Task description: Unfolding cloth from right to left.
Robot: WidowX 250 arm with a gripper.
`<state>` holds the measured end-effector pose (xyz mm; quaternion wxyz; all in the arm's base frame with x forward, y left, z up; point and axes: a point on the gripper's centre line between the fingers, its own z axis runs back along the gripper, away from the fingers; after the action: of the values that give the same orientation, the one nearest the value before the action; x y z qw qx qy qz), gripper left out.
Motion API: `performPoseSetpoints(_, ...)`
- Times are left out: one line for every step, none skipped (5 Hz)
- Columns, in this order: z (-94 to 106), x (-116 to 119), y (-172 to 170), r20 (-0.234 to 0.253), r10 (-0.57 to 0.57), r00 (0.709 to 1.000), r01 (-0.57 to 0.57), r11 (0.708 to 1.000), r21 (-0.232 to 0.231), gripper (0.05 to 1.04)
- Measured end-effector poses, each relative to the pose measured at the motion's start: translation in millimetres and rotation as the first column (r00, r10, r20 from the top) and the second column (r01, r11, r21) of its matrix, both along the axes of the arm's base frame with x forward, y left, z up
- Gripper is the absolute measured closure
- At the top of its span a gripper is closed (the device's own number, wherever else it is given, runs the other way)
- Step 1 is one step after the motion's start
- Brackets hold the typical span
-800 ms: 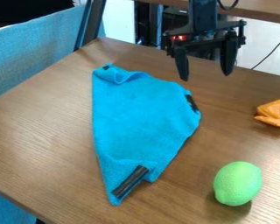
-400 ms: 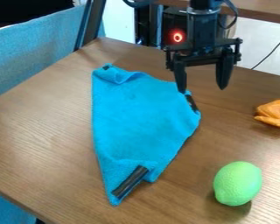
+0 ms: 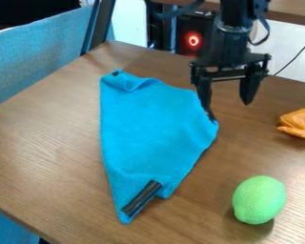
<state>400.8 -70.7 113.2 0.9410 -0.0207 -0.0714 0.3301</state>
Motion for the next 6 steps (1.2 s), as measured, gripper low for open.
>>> performPoseSetpoints(-12.4, 1, -10, 0.076, 0.021, 0.997, -0.030, 0.993, 0.117, 0.084)
performPoseSetpoints(-10.0, 4, -7, 0.108, 0.043, 0.993, -0.058, 0.988, 0.141, 0.084)
performPoseSetpoints(-11.6, 8, -4, 0.110, 0.052, 0.993, -0.068, 0.985, 0.155, 0.084)
performPoseSetpoints(-17.2, 13, -1, 0.091, 0.067, 0.994, -0.081, 0.983, 0.165, 0.084)
performPoseSetpoints(-20.8, 20, 10, 0.067, 0.094, 0.993, -0.104, 0.980, 0.169, 0.084)
performPoseSetpoints(-24.2, 22, 18, 0.040, 0.108, 0.993, -0.113, 0.979, 0.169, 0.084)
